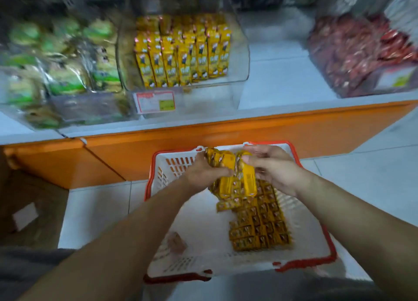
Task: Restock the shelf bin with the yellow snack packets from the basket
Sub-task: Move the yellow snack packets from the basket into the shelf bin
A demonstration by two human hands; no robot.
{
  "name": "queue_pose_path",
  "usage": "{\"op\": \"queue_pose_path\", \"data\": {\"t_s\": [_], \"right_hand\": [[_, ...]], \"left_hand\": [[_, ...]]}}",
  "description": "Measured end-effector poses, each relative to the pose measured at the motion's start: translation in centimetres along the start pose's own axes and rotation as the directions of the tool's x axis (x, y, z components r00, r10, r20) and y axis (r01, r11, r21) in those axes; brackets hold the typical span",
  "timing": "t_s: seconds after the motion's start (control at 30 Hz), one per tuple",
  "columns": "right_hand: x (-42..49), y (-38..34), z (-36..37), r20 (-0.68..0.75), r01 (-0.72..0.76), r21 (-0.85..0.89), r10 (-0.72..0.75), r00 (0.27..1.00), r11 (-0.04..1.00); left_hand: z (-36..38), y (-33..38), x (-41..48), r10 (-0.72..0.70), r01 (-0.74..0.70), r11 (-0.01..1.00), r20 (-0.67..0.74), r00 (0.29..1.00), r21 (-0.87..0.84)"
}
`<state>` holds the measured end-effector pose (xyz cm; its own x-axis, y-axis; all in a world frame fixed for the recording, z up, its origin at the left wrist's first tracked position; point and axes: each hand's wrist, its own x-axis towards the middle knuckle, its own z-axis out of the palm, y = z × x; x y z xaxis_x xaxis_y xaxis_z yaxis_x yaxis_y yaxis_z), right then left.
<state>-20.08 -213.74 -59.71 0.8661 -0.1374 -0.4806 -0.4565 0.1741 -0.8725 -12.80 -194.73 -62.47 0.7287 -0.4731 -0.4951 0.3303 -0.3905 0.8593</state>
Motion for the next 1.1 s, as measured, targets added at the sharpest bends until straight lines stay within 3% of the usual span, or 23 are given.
{"op": "queue_pose_path", "data": {"t_s": [0.1,0.2,0.37,0.5,0.8,1.0,1.1], "right_hand": [[-3.1,-5.4,2.6,-0.017,0.047,0.139,-0.046,0.999,0.989],[-6.4,-9.0,5.3,0.058,0.037,0.278,-0.055,0.997,0.960],[-9.7,-11.2,9.0,0.042,0.135,0.340,-0.158,0.987,0.931],[-10.1,-11.3,10.2,0.000,0.169,0.344,-0.181,0.984,0.924],[-8.0,-13.0,9.4,0.112,0.101,0.343,-0.147,0.983,0.934],[-6.6,-13.2,8.3,0.177,0.038,0.376,-0.112,0.978,0.926],[-6.1,-13.2,8.3,0.156,0.085,0.355,-0.148,0.977,0.931]], "left_hand": [[-1.5,6.2,-4.1,0.168,-0.168,0.985,0.003,0.986,-0.043],[-2.3,10.8,-8.6,0.263,-0.266,0.959,-0.039,0.964,-0.096],[-2.3,13.7,-13.2,0.397,-0.423,0.887,-0.162,0.903,-0.184],[-2.8,13.5,-13.8,0.371,-0.413,0.883,-0.210,0.905,-0.221],[-4.6,13.7,-12.6,0.241,-0.324,0.866,-0.251,0.938,-0.380],[-5.7,14.2,-11.4,0.231,-0.335,0.893,-0.331,0.915,-0.299],[-5.7,14.4,-11.0,0.264,-0.351,0.901,-0.321,0.910,-0.255]]}}
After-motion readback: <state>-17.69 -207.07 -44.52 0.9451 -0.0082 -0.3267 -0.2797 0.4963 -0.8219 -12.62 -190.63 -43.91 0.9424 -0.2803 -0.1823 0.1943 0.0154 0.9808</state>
